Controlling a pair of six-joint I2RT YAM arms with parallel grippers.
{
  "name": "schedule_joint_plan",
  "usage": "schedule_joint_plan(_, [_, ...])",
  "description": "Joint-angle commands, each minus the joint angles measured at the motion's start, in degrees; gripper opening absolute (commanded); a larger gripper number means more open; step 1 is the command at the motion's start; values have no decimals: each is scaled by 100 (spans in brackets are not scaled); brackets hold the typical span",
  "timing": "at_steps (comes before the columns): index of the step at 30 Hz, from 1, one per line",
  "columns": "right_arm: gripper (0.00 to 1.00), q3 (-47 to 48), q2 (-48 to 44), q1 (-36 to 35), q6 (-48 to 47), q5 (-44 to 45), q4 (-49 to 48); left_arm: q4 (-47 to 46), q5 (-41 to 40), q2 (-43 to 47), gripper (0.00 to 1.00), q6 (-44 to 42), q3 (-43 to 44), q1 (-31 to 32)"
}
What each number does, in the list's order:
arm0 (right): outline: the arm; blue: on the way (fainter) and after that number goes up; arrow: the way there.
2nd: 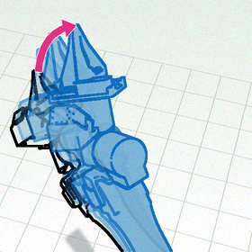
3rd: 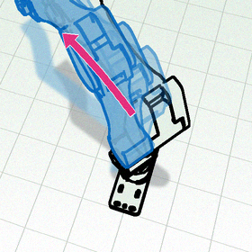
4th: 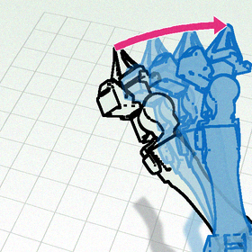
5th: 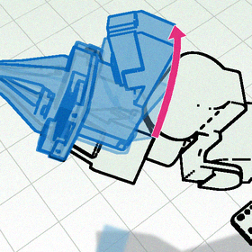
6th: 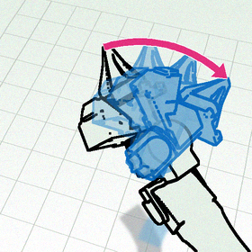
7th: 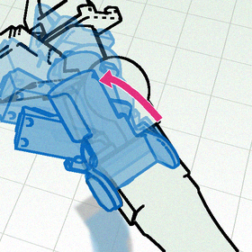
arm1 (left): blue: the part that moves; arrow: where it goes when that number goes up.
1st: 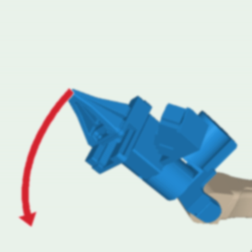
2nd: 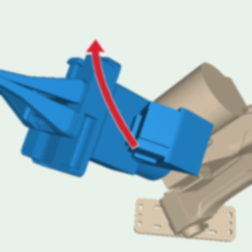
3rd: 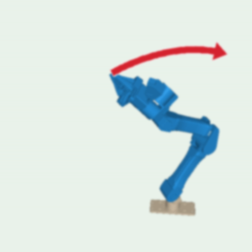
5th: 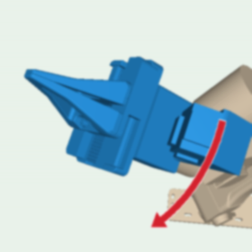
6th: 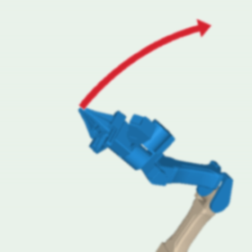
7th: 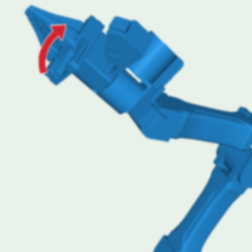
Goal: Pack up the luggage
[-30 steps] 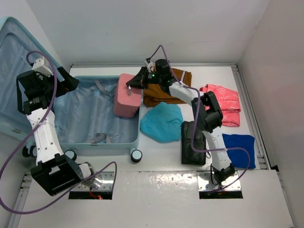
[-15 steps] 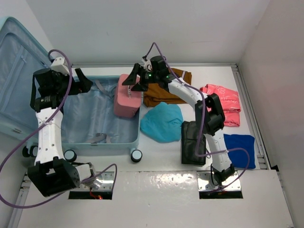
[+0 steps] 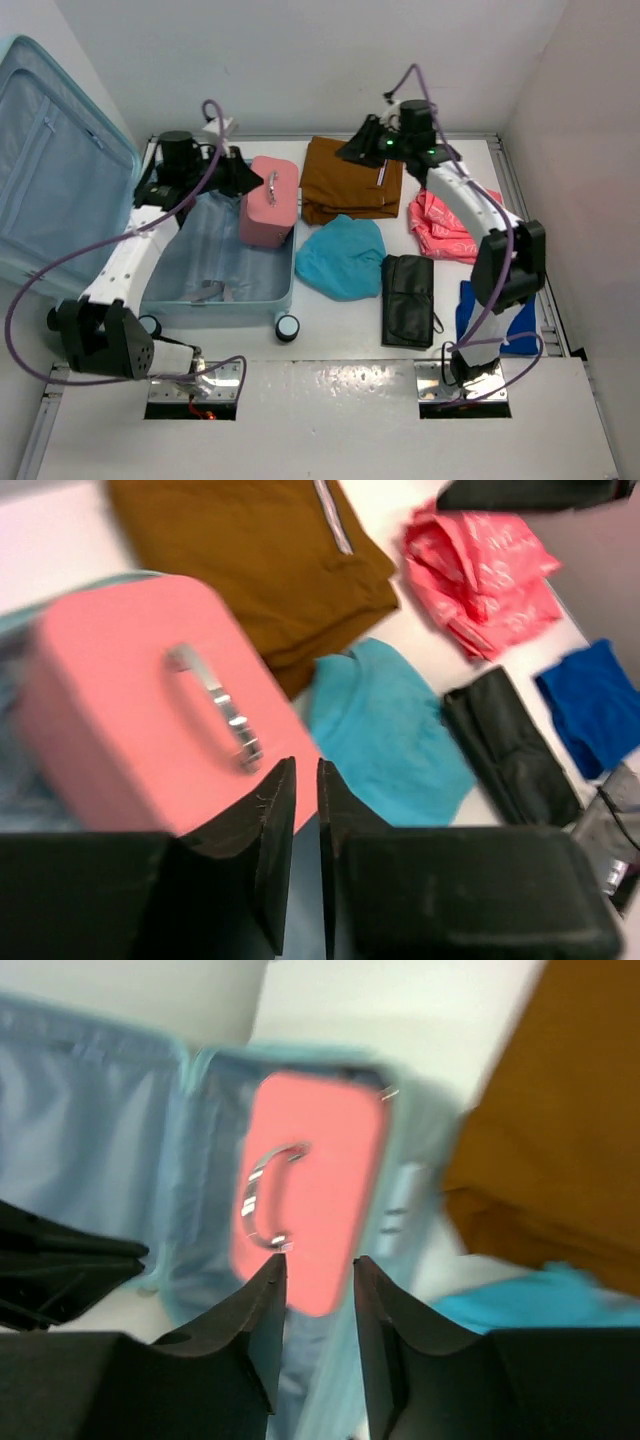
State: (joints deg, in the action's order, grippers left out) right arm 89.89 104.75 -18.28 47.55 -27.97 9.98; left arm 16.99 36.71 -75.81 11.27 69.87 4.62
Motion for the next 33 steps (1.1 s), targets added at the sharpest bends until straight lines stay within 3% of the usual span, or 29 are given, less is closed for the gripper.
schedule_joint_plan(1, [37,-436,-262,448,-457,37,4,-425,64,-504,16,244,413,486])
schedule_joint_plan(5, [51,-875,-332,1037,-790,-560,354,-617,213,-1074,6,516,669,724])
schedule_joint_plan(10, [71,-1227,-604,1571,-1370,-420,751,-768,-57,-1541,4,727,669,724])
schedule_joint_plan(15, [76,-1264,-754,2091,-1765,-271,1225,-601,-936,-1753,1,676,669,672])
schedule_joint_plan(22, [84,-790,-272,1934,-2101,123,1279,-329,-1833,-2113,1,552,871,724])
schedule_joint_plan(26, [90,256,475,1697,-1934,634,1481,-223,-2054,-2175,38,482,1081,795])
schedule_joint_plan(27, [94,344,685,1653,-1881,835,1437,-223,-2123,-2114,51,482,1082,795])
schedule_joint_plan(30, [97,819,1213,1495,-1584,1415,1489,-355,-2281,-1868,65,543,1082,795])
schedule_joint_plan(33, [100,1127,1714,1284,-1494,2039,1569,-556,-2448,-1544,72,482,1082,847])
